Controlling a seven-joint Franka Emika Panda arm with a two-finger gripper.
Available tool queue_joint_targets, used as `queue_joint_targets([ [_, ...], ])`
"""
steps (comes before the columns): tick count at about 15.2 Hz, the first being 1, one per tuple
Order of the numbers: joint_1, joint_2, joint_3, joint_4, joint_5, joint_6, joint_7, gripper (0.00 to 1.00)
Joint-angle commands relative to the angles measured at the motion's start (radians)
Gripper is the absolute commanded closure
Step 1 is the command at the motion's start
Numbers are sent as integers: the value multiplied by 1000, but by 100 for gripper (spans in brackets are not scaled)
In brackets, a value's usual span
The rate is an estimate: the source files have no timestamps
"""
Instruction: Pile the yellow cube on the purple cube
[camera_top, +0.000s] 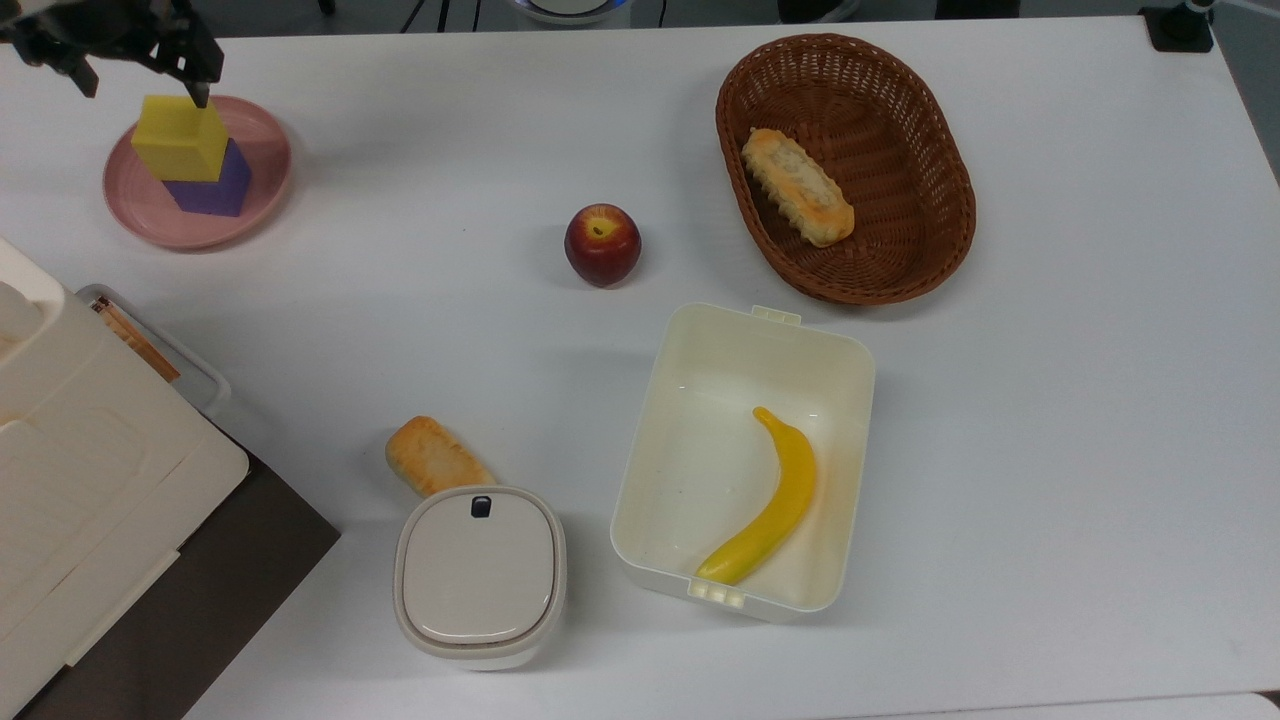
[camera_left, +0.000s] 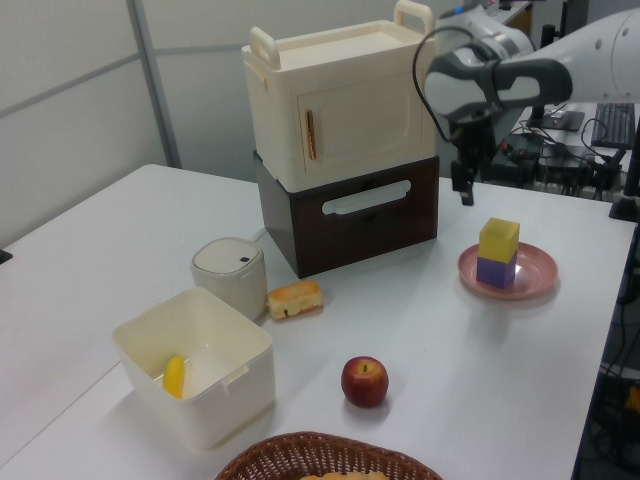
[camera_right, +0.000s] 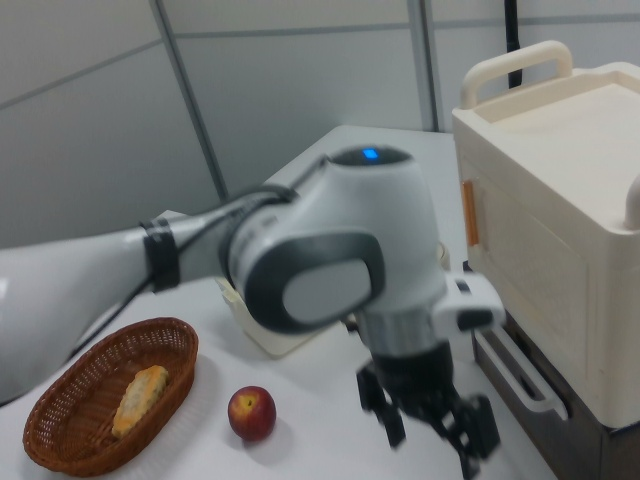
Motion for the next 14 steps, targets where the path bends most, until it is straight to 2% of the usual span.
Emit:
queue_joint_targets([
  [1, 82, -29, 16, 45, 39, -35, 117, 0],
  [6, 191, -91, 50, 95, 98, -120, 162, 0],
  [10, 198, -105, 146, 105, 101, -118, 203, 0],
  [14, 198, -85, 206, 95, 96, -107, 212, 0],
])
